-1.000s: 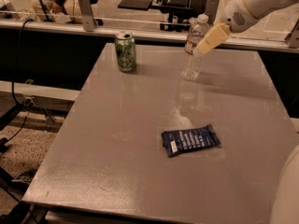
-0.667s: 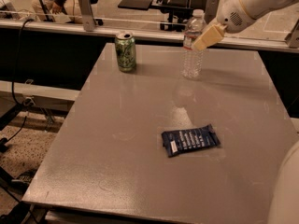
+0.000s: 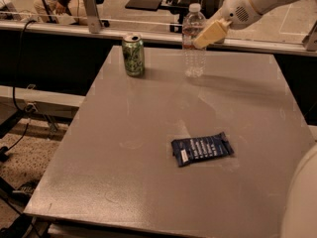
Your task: Move water bottle near green can
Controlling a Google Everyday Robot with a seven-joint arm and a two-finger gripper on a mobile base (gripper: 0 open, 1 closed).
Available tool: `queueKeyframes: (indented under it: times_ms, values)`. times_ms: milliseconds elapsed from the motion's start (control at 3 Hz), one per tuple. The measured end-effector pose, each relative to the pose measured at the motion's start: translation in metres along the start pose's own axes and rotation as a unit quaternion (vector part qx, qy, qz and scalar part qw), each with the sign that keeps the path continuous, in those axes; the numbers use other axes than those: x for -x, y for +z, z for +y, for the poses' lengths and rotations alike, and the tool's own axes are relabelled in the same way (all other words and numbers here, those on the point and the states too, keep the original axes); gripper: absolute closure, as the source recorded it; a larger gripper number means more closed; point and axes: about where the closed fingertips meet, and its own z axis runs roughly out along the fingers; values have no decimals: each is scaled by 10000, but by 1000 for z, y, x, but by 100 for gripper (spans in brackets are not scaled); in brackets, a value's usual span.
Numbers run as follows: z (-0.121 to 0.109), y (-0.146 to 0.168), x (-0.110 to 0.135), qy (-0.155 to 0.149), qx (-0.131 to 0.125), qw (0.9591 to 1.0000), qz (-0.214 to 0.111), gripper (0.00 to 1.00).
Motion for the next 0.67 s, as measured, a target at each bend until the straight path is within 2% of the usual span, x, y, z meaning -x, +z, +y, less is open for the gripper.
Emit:
queueKeyframes:
  times_ms: [667]
  values:
    - [5,25,46,-305,114,9979,-555,100]
